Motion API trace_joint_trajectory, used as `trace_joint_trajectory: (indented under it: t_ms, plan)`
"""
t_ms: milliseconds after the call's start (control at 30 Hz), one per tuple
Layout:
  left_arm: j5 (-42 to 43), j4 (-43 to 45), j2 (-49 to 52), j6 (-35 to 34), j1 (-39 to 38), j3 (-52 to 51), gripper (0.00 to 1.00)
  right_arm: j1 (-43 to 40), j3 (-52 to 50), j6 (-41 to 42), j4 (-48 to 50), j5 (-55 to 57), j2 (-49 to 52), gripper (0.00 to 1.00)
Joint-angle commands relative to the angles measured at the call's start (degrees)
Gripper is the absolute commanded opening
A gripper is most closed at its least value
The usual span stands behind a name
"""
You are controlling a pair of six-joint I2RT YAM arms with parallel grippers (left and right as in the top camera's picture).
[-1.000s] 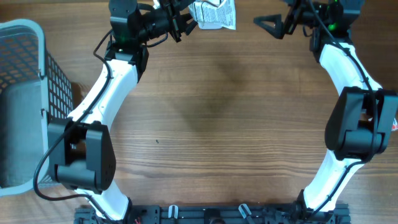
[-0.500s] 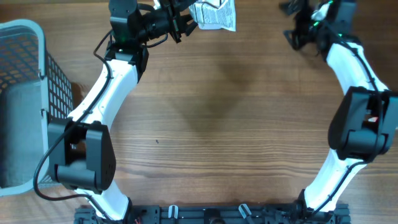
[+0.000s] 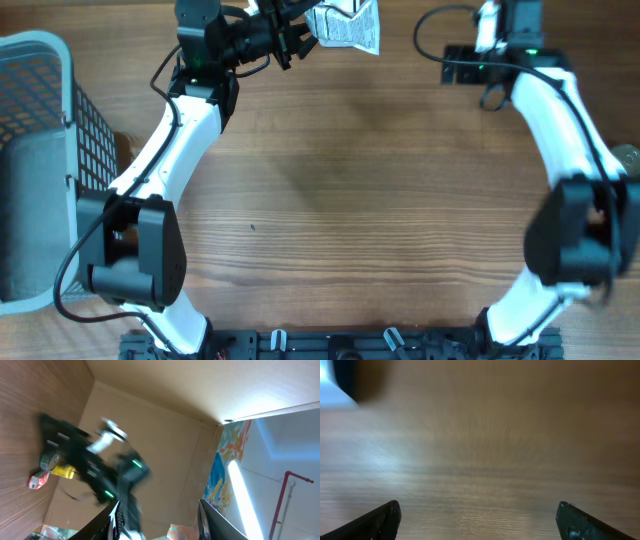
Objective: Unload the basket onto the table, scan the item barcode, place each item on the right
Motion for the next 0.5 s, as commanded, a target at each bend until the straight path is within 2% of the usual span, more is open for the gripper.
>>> trace_joint_trajectory:
  t_ms: [0, 167, 300, 367, 467]
  plan:
    - [2.14, 0.35, -0.22, 1.6, 0.07, 0.59, 0.44, 1.29, 0.66, -2.54, -2.12, -0.92, -13.62, 1.0]
    - [2.19, 0.35, -0.22, 1.55, 0.07, 0.59, 0.44, 2.49, 0.66, -5.73, -6.12, -23.04, -23.87, 1.0]
    - [2.21, 0.15, -0.22, 1.42, 0.07, 0.59, 0.44, 2.6, 0.66, -7.3, -6.93, -39.8, -25.9, 1.0]
    - [2.62, 0.15, -0.22, 1.33, 0.07, 0.59, 0.44, 3.32, 0.57, -8.96, -7.96, -44.52, -25.49, 1.0]
    - [3.23, 0.15, -0.22, 1.33, 0.07, 0.59, 0.44, 5.09, 0.52, -10.88, -8.37, -45.44, -24.72, 1.0]
